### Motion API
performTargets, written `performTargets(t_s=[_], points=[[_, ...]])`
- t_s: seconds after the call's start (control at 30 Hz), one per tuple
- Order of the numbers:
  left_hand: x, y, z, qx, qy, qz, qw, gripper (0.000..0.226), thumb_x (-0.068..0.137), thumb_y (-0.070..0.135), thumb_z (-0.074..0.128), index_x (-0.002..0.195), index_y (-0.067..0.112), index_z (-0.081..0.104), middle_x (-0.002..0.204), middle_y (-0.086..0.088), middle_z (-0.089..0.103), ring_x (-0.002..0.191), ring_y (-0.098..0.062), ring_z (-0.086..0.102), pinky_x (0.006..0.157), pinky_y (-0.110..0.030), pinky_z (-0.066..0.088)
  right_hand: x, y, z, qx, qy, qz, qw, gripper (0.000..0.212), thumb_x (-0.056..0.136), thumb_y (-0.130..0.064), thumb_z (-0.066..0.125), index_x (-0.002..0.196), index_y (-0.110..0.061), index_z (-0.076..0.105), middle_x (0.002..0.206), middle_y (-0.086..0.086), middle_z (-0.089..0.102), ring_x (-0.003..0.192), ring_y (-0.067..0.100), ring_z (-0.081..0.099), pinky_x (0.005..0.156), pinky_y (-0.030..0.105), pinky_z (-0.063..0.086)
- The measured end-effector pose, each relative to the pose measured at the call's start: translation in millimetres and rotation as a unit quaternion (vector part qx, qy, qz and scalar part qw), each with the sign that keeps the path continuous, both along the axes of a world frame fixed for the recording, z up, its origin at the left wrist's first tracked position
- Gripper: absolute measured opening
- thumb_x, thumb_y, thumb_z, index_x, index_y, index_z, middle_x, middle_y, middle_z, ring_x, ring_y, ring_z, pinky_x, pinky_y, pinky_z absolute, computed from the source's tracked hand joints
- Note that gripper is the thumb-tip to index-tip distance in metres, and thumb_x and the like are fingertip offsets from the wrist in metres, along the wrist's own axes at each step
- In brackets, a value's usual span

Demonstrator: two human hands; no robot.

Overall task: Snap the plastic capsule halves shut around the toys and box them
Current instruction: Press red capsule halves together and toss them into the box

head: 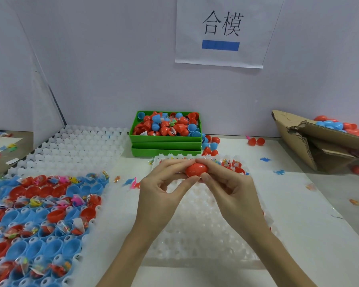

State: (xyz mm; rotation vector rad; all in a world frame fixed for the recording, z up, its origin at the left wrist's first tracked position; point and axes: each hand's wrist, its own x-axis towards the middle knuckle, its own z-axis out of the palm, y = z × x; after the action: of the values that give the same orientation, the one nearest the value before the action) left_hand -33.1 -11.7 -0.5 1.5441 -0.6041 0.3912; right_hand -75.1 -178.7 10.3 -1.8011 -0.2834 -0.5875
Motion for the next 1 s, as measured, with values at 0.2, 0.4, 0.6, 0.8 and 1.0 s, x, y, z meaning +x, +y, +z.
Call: performTargets(t_s=[0.2, 0.4, 0.6, 0.8, 1.0], points=[[0.4, 0.9, 0.0, 0.003, -0.011, 0.004, 1.000, 0.040, 0.083, 0.018, 0.083, 0.122, 0.018, 0.077, 0.113, 0.007, 0.074, 0.110, -0.024, 0.072, 0.092, -0.031, 0.061, -3.2, 4.4, -2.9, -0.055, -0.007, -0.032, 0.998, 0.045, 0.097, -0.025, 0.060, 0.141, -0.021, 0.062, 0.128, -0.015, 0.070, 0.115, -0.003, 0.067, 0.098, 0.022, 0.056], [-3.1, -3.1, -4.7, 0.084, -0.128, 0.081, 0.985, 0.041, 0.083, 0.014, 0.086, 0.122, 0.010, 0.077, 0.116, 0.002, 0.074, 0.107, -0.016, 0.072, 0.090, -0.033, 0.061, -7.8, 17.2, -1.0, -0.006, -0.014, -0.030, 0.999, 0.036, 0.091, -0.043, 0.069, 0.126, -0.041, 0.065, 0.112, -0.024, 0.074, 0.104, 0.000, 0.072, 0.088, 0.015, 0.057], [-11.1, -14.4, -10.2, 0.121, -0.223, 0.158, 0.954, 0.037, 0.083, 0.012, 0.086, 0.118, 0.004, 0.076, 0.110, -0.004, 0.074, 0.100, -0.012, 0.071, 0.093, -0.024, 0.058, -1.7, 17.6, -5.0, 0.022, 0.022, -0.052, 0.998, 0.027, 0.085, -0.037, 0.075, 0.110, -0.044, 0.068, 0.101, -0.026, 0.074, 0.098, 0.001, 0.072, 0.082, 0.014, 0.057], [-11.9, -14.1, -10.3, 0.100, -0.187, 0.152, 0.965, 0.041, 0.080, 0.006, 0.089, 0.120, 0.010, 0.077, 0.112, 0.000, 0.073, 0.101, -0.009, 0.071, 0.091, -0.019, 0.057, 0.7, 14.0, -7.3, 0.066, 0.052, 0.022, 0.996, 0.018, 0.102, -0.018, 0.062, 0.117, -0.022, 0.072, 0.105, -0.005, 0.077, 0.103, 0.018, 0.074, 0.090, 0.032, 0.061], [-10.8, -11.3, -0.4, 0.088, -0.089, 0.076, 0.989, 0.031, 0.095, 0.018, 0.073, 0.126, 0.019, 0.075, 0.126, 0.010, 0.069, 0.122, -0.017, 0.060, 0.098, -0.027, 0.053, 3.7, -3.1, 1.1, 0.132, 0.101, 0.121, 0.979, 0.031, 0.102, -0.029, 0.061, 0.130, -0.017, 0.069, 0.124, 0.005, 0.073, 0.116, 0.026, 0.070, 0.098, 0.038, 0.058]])
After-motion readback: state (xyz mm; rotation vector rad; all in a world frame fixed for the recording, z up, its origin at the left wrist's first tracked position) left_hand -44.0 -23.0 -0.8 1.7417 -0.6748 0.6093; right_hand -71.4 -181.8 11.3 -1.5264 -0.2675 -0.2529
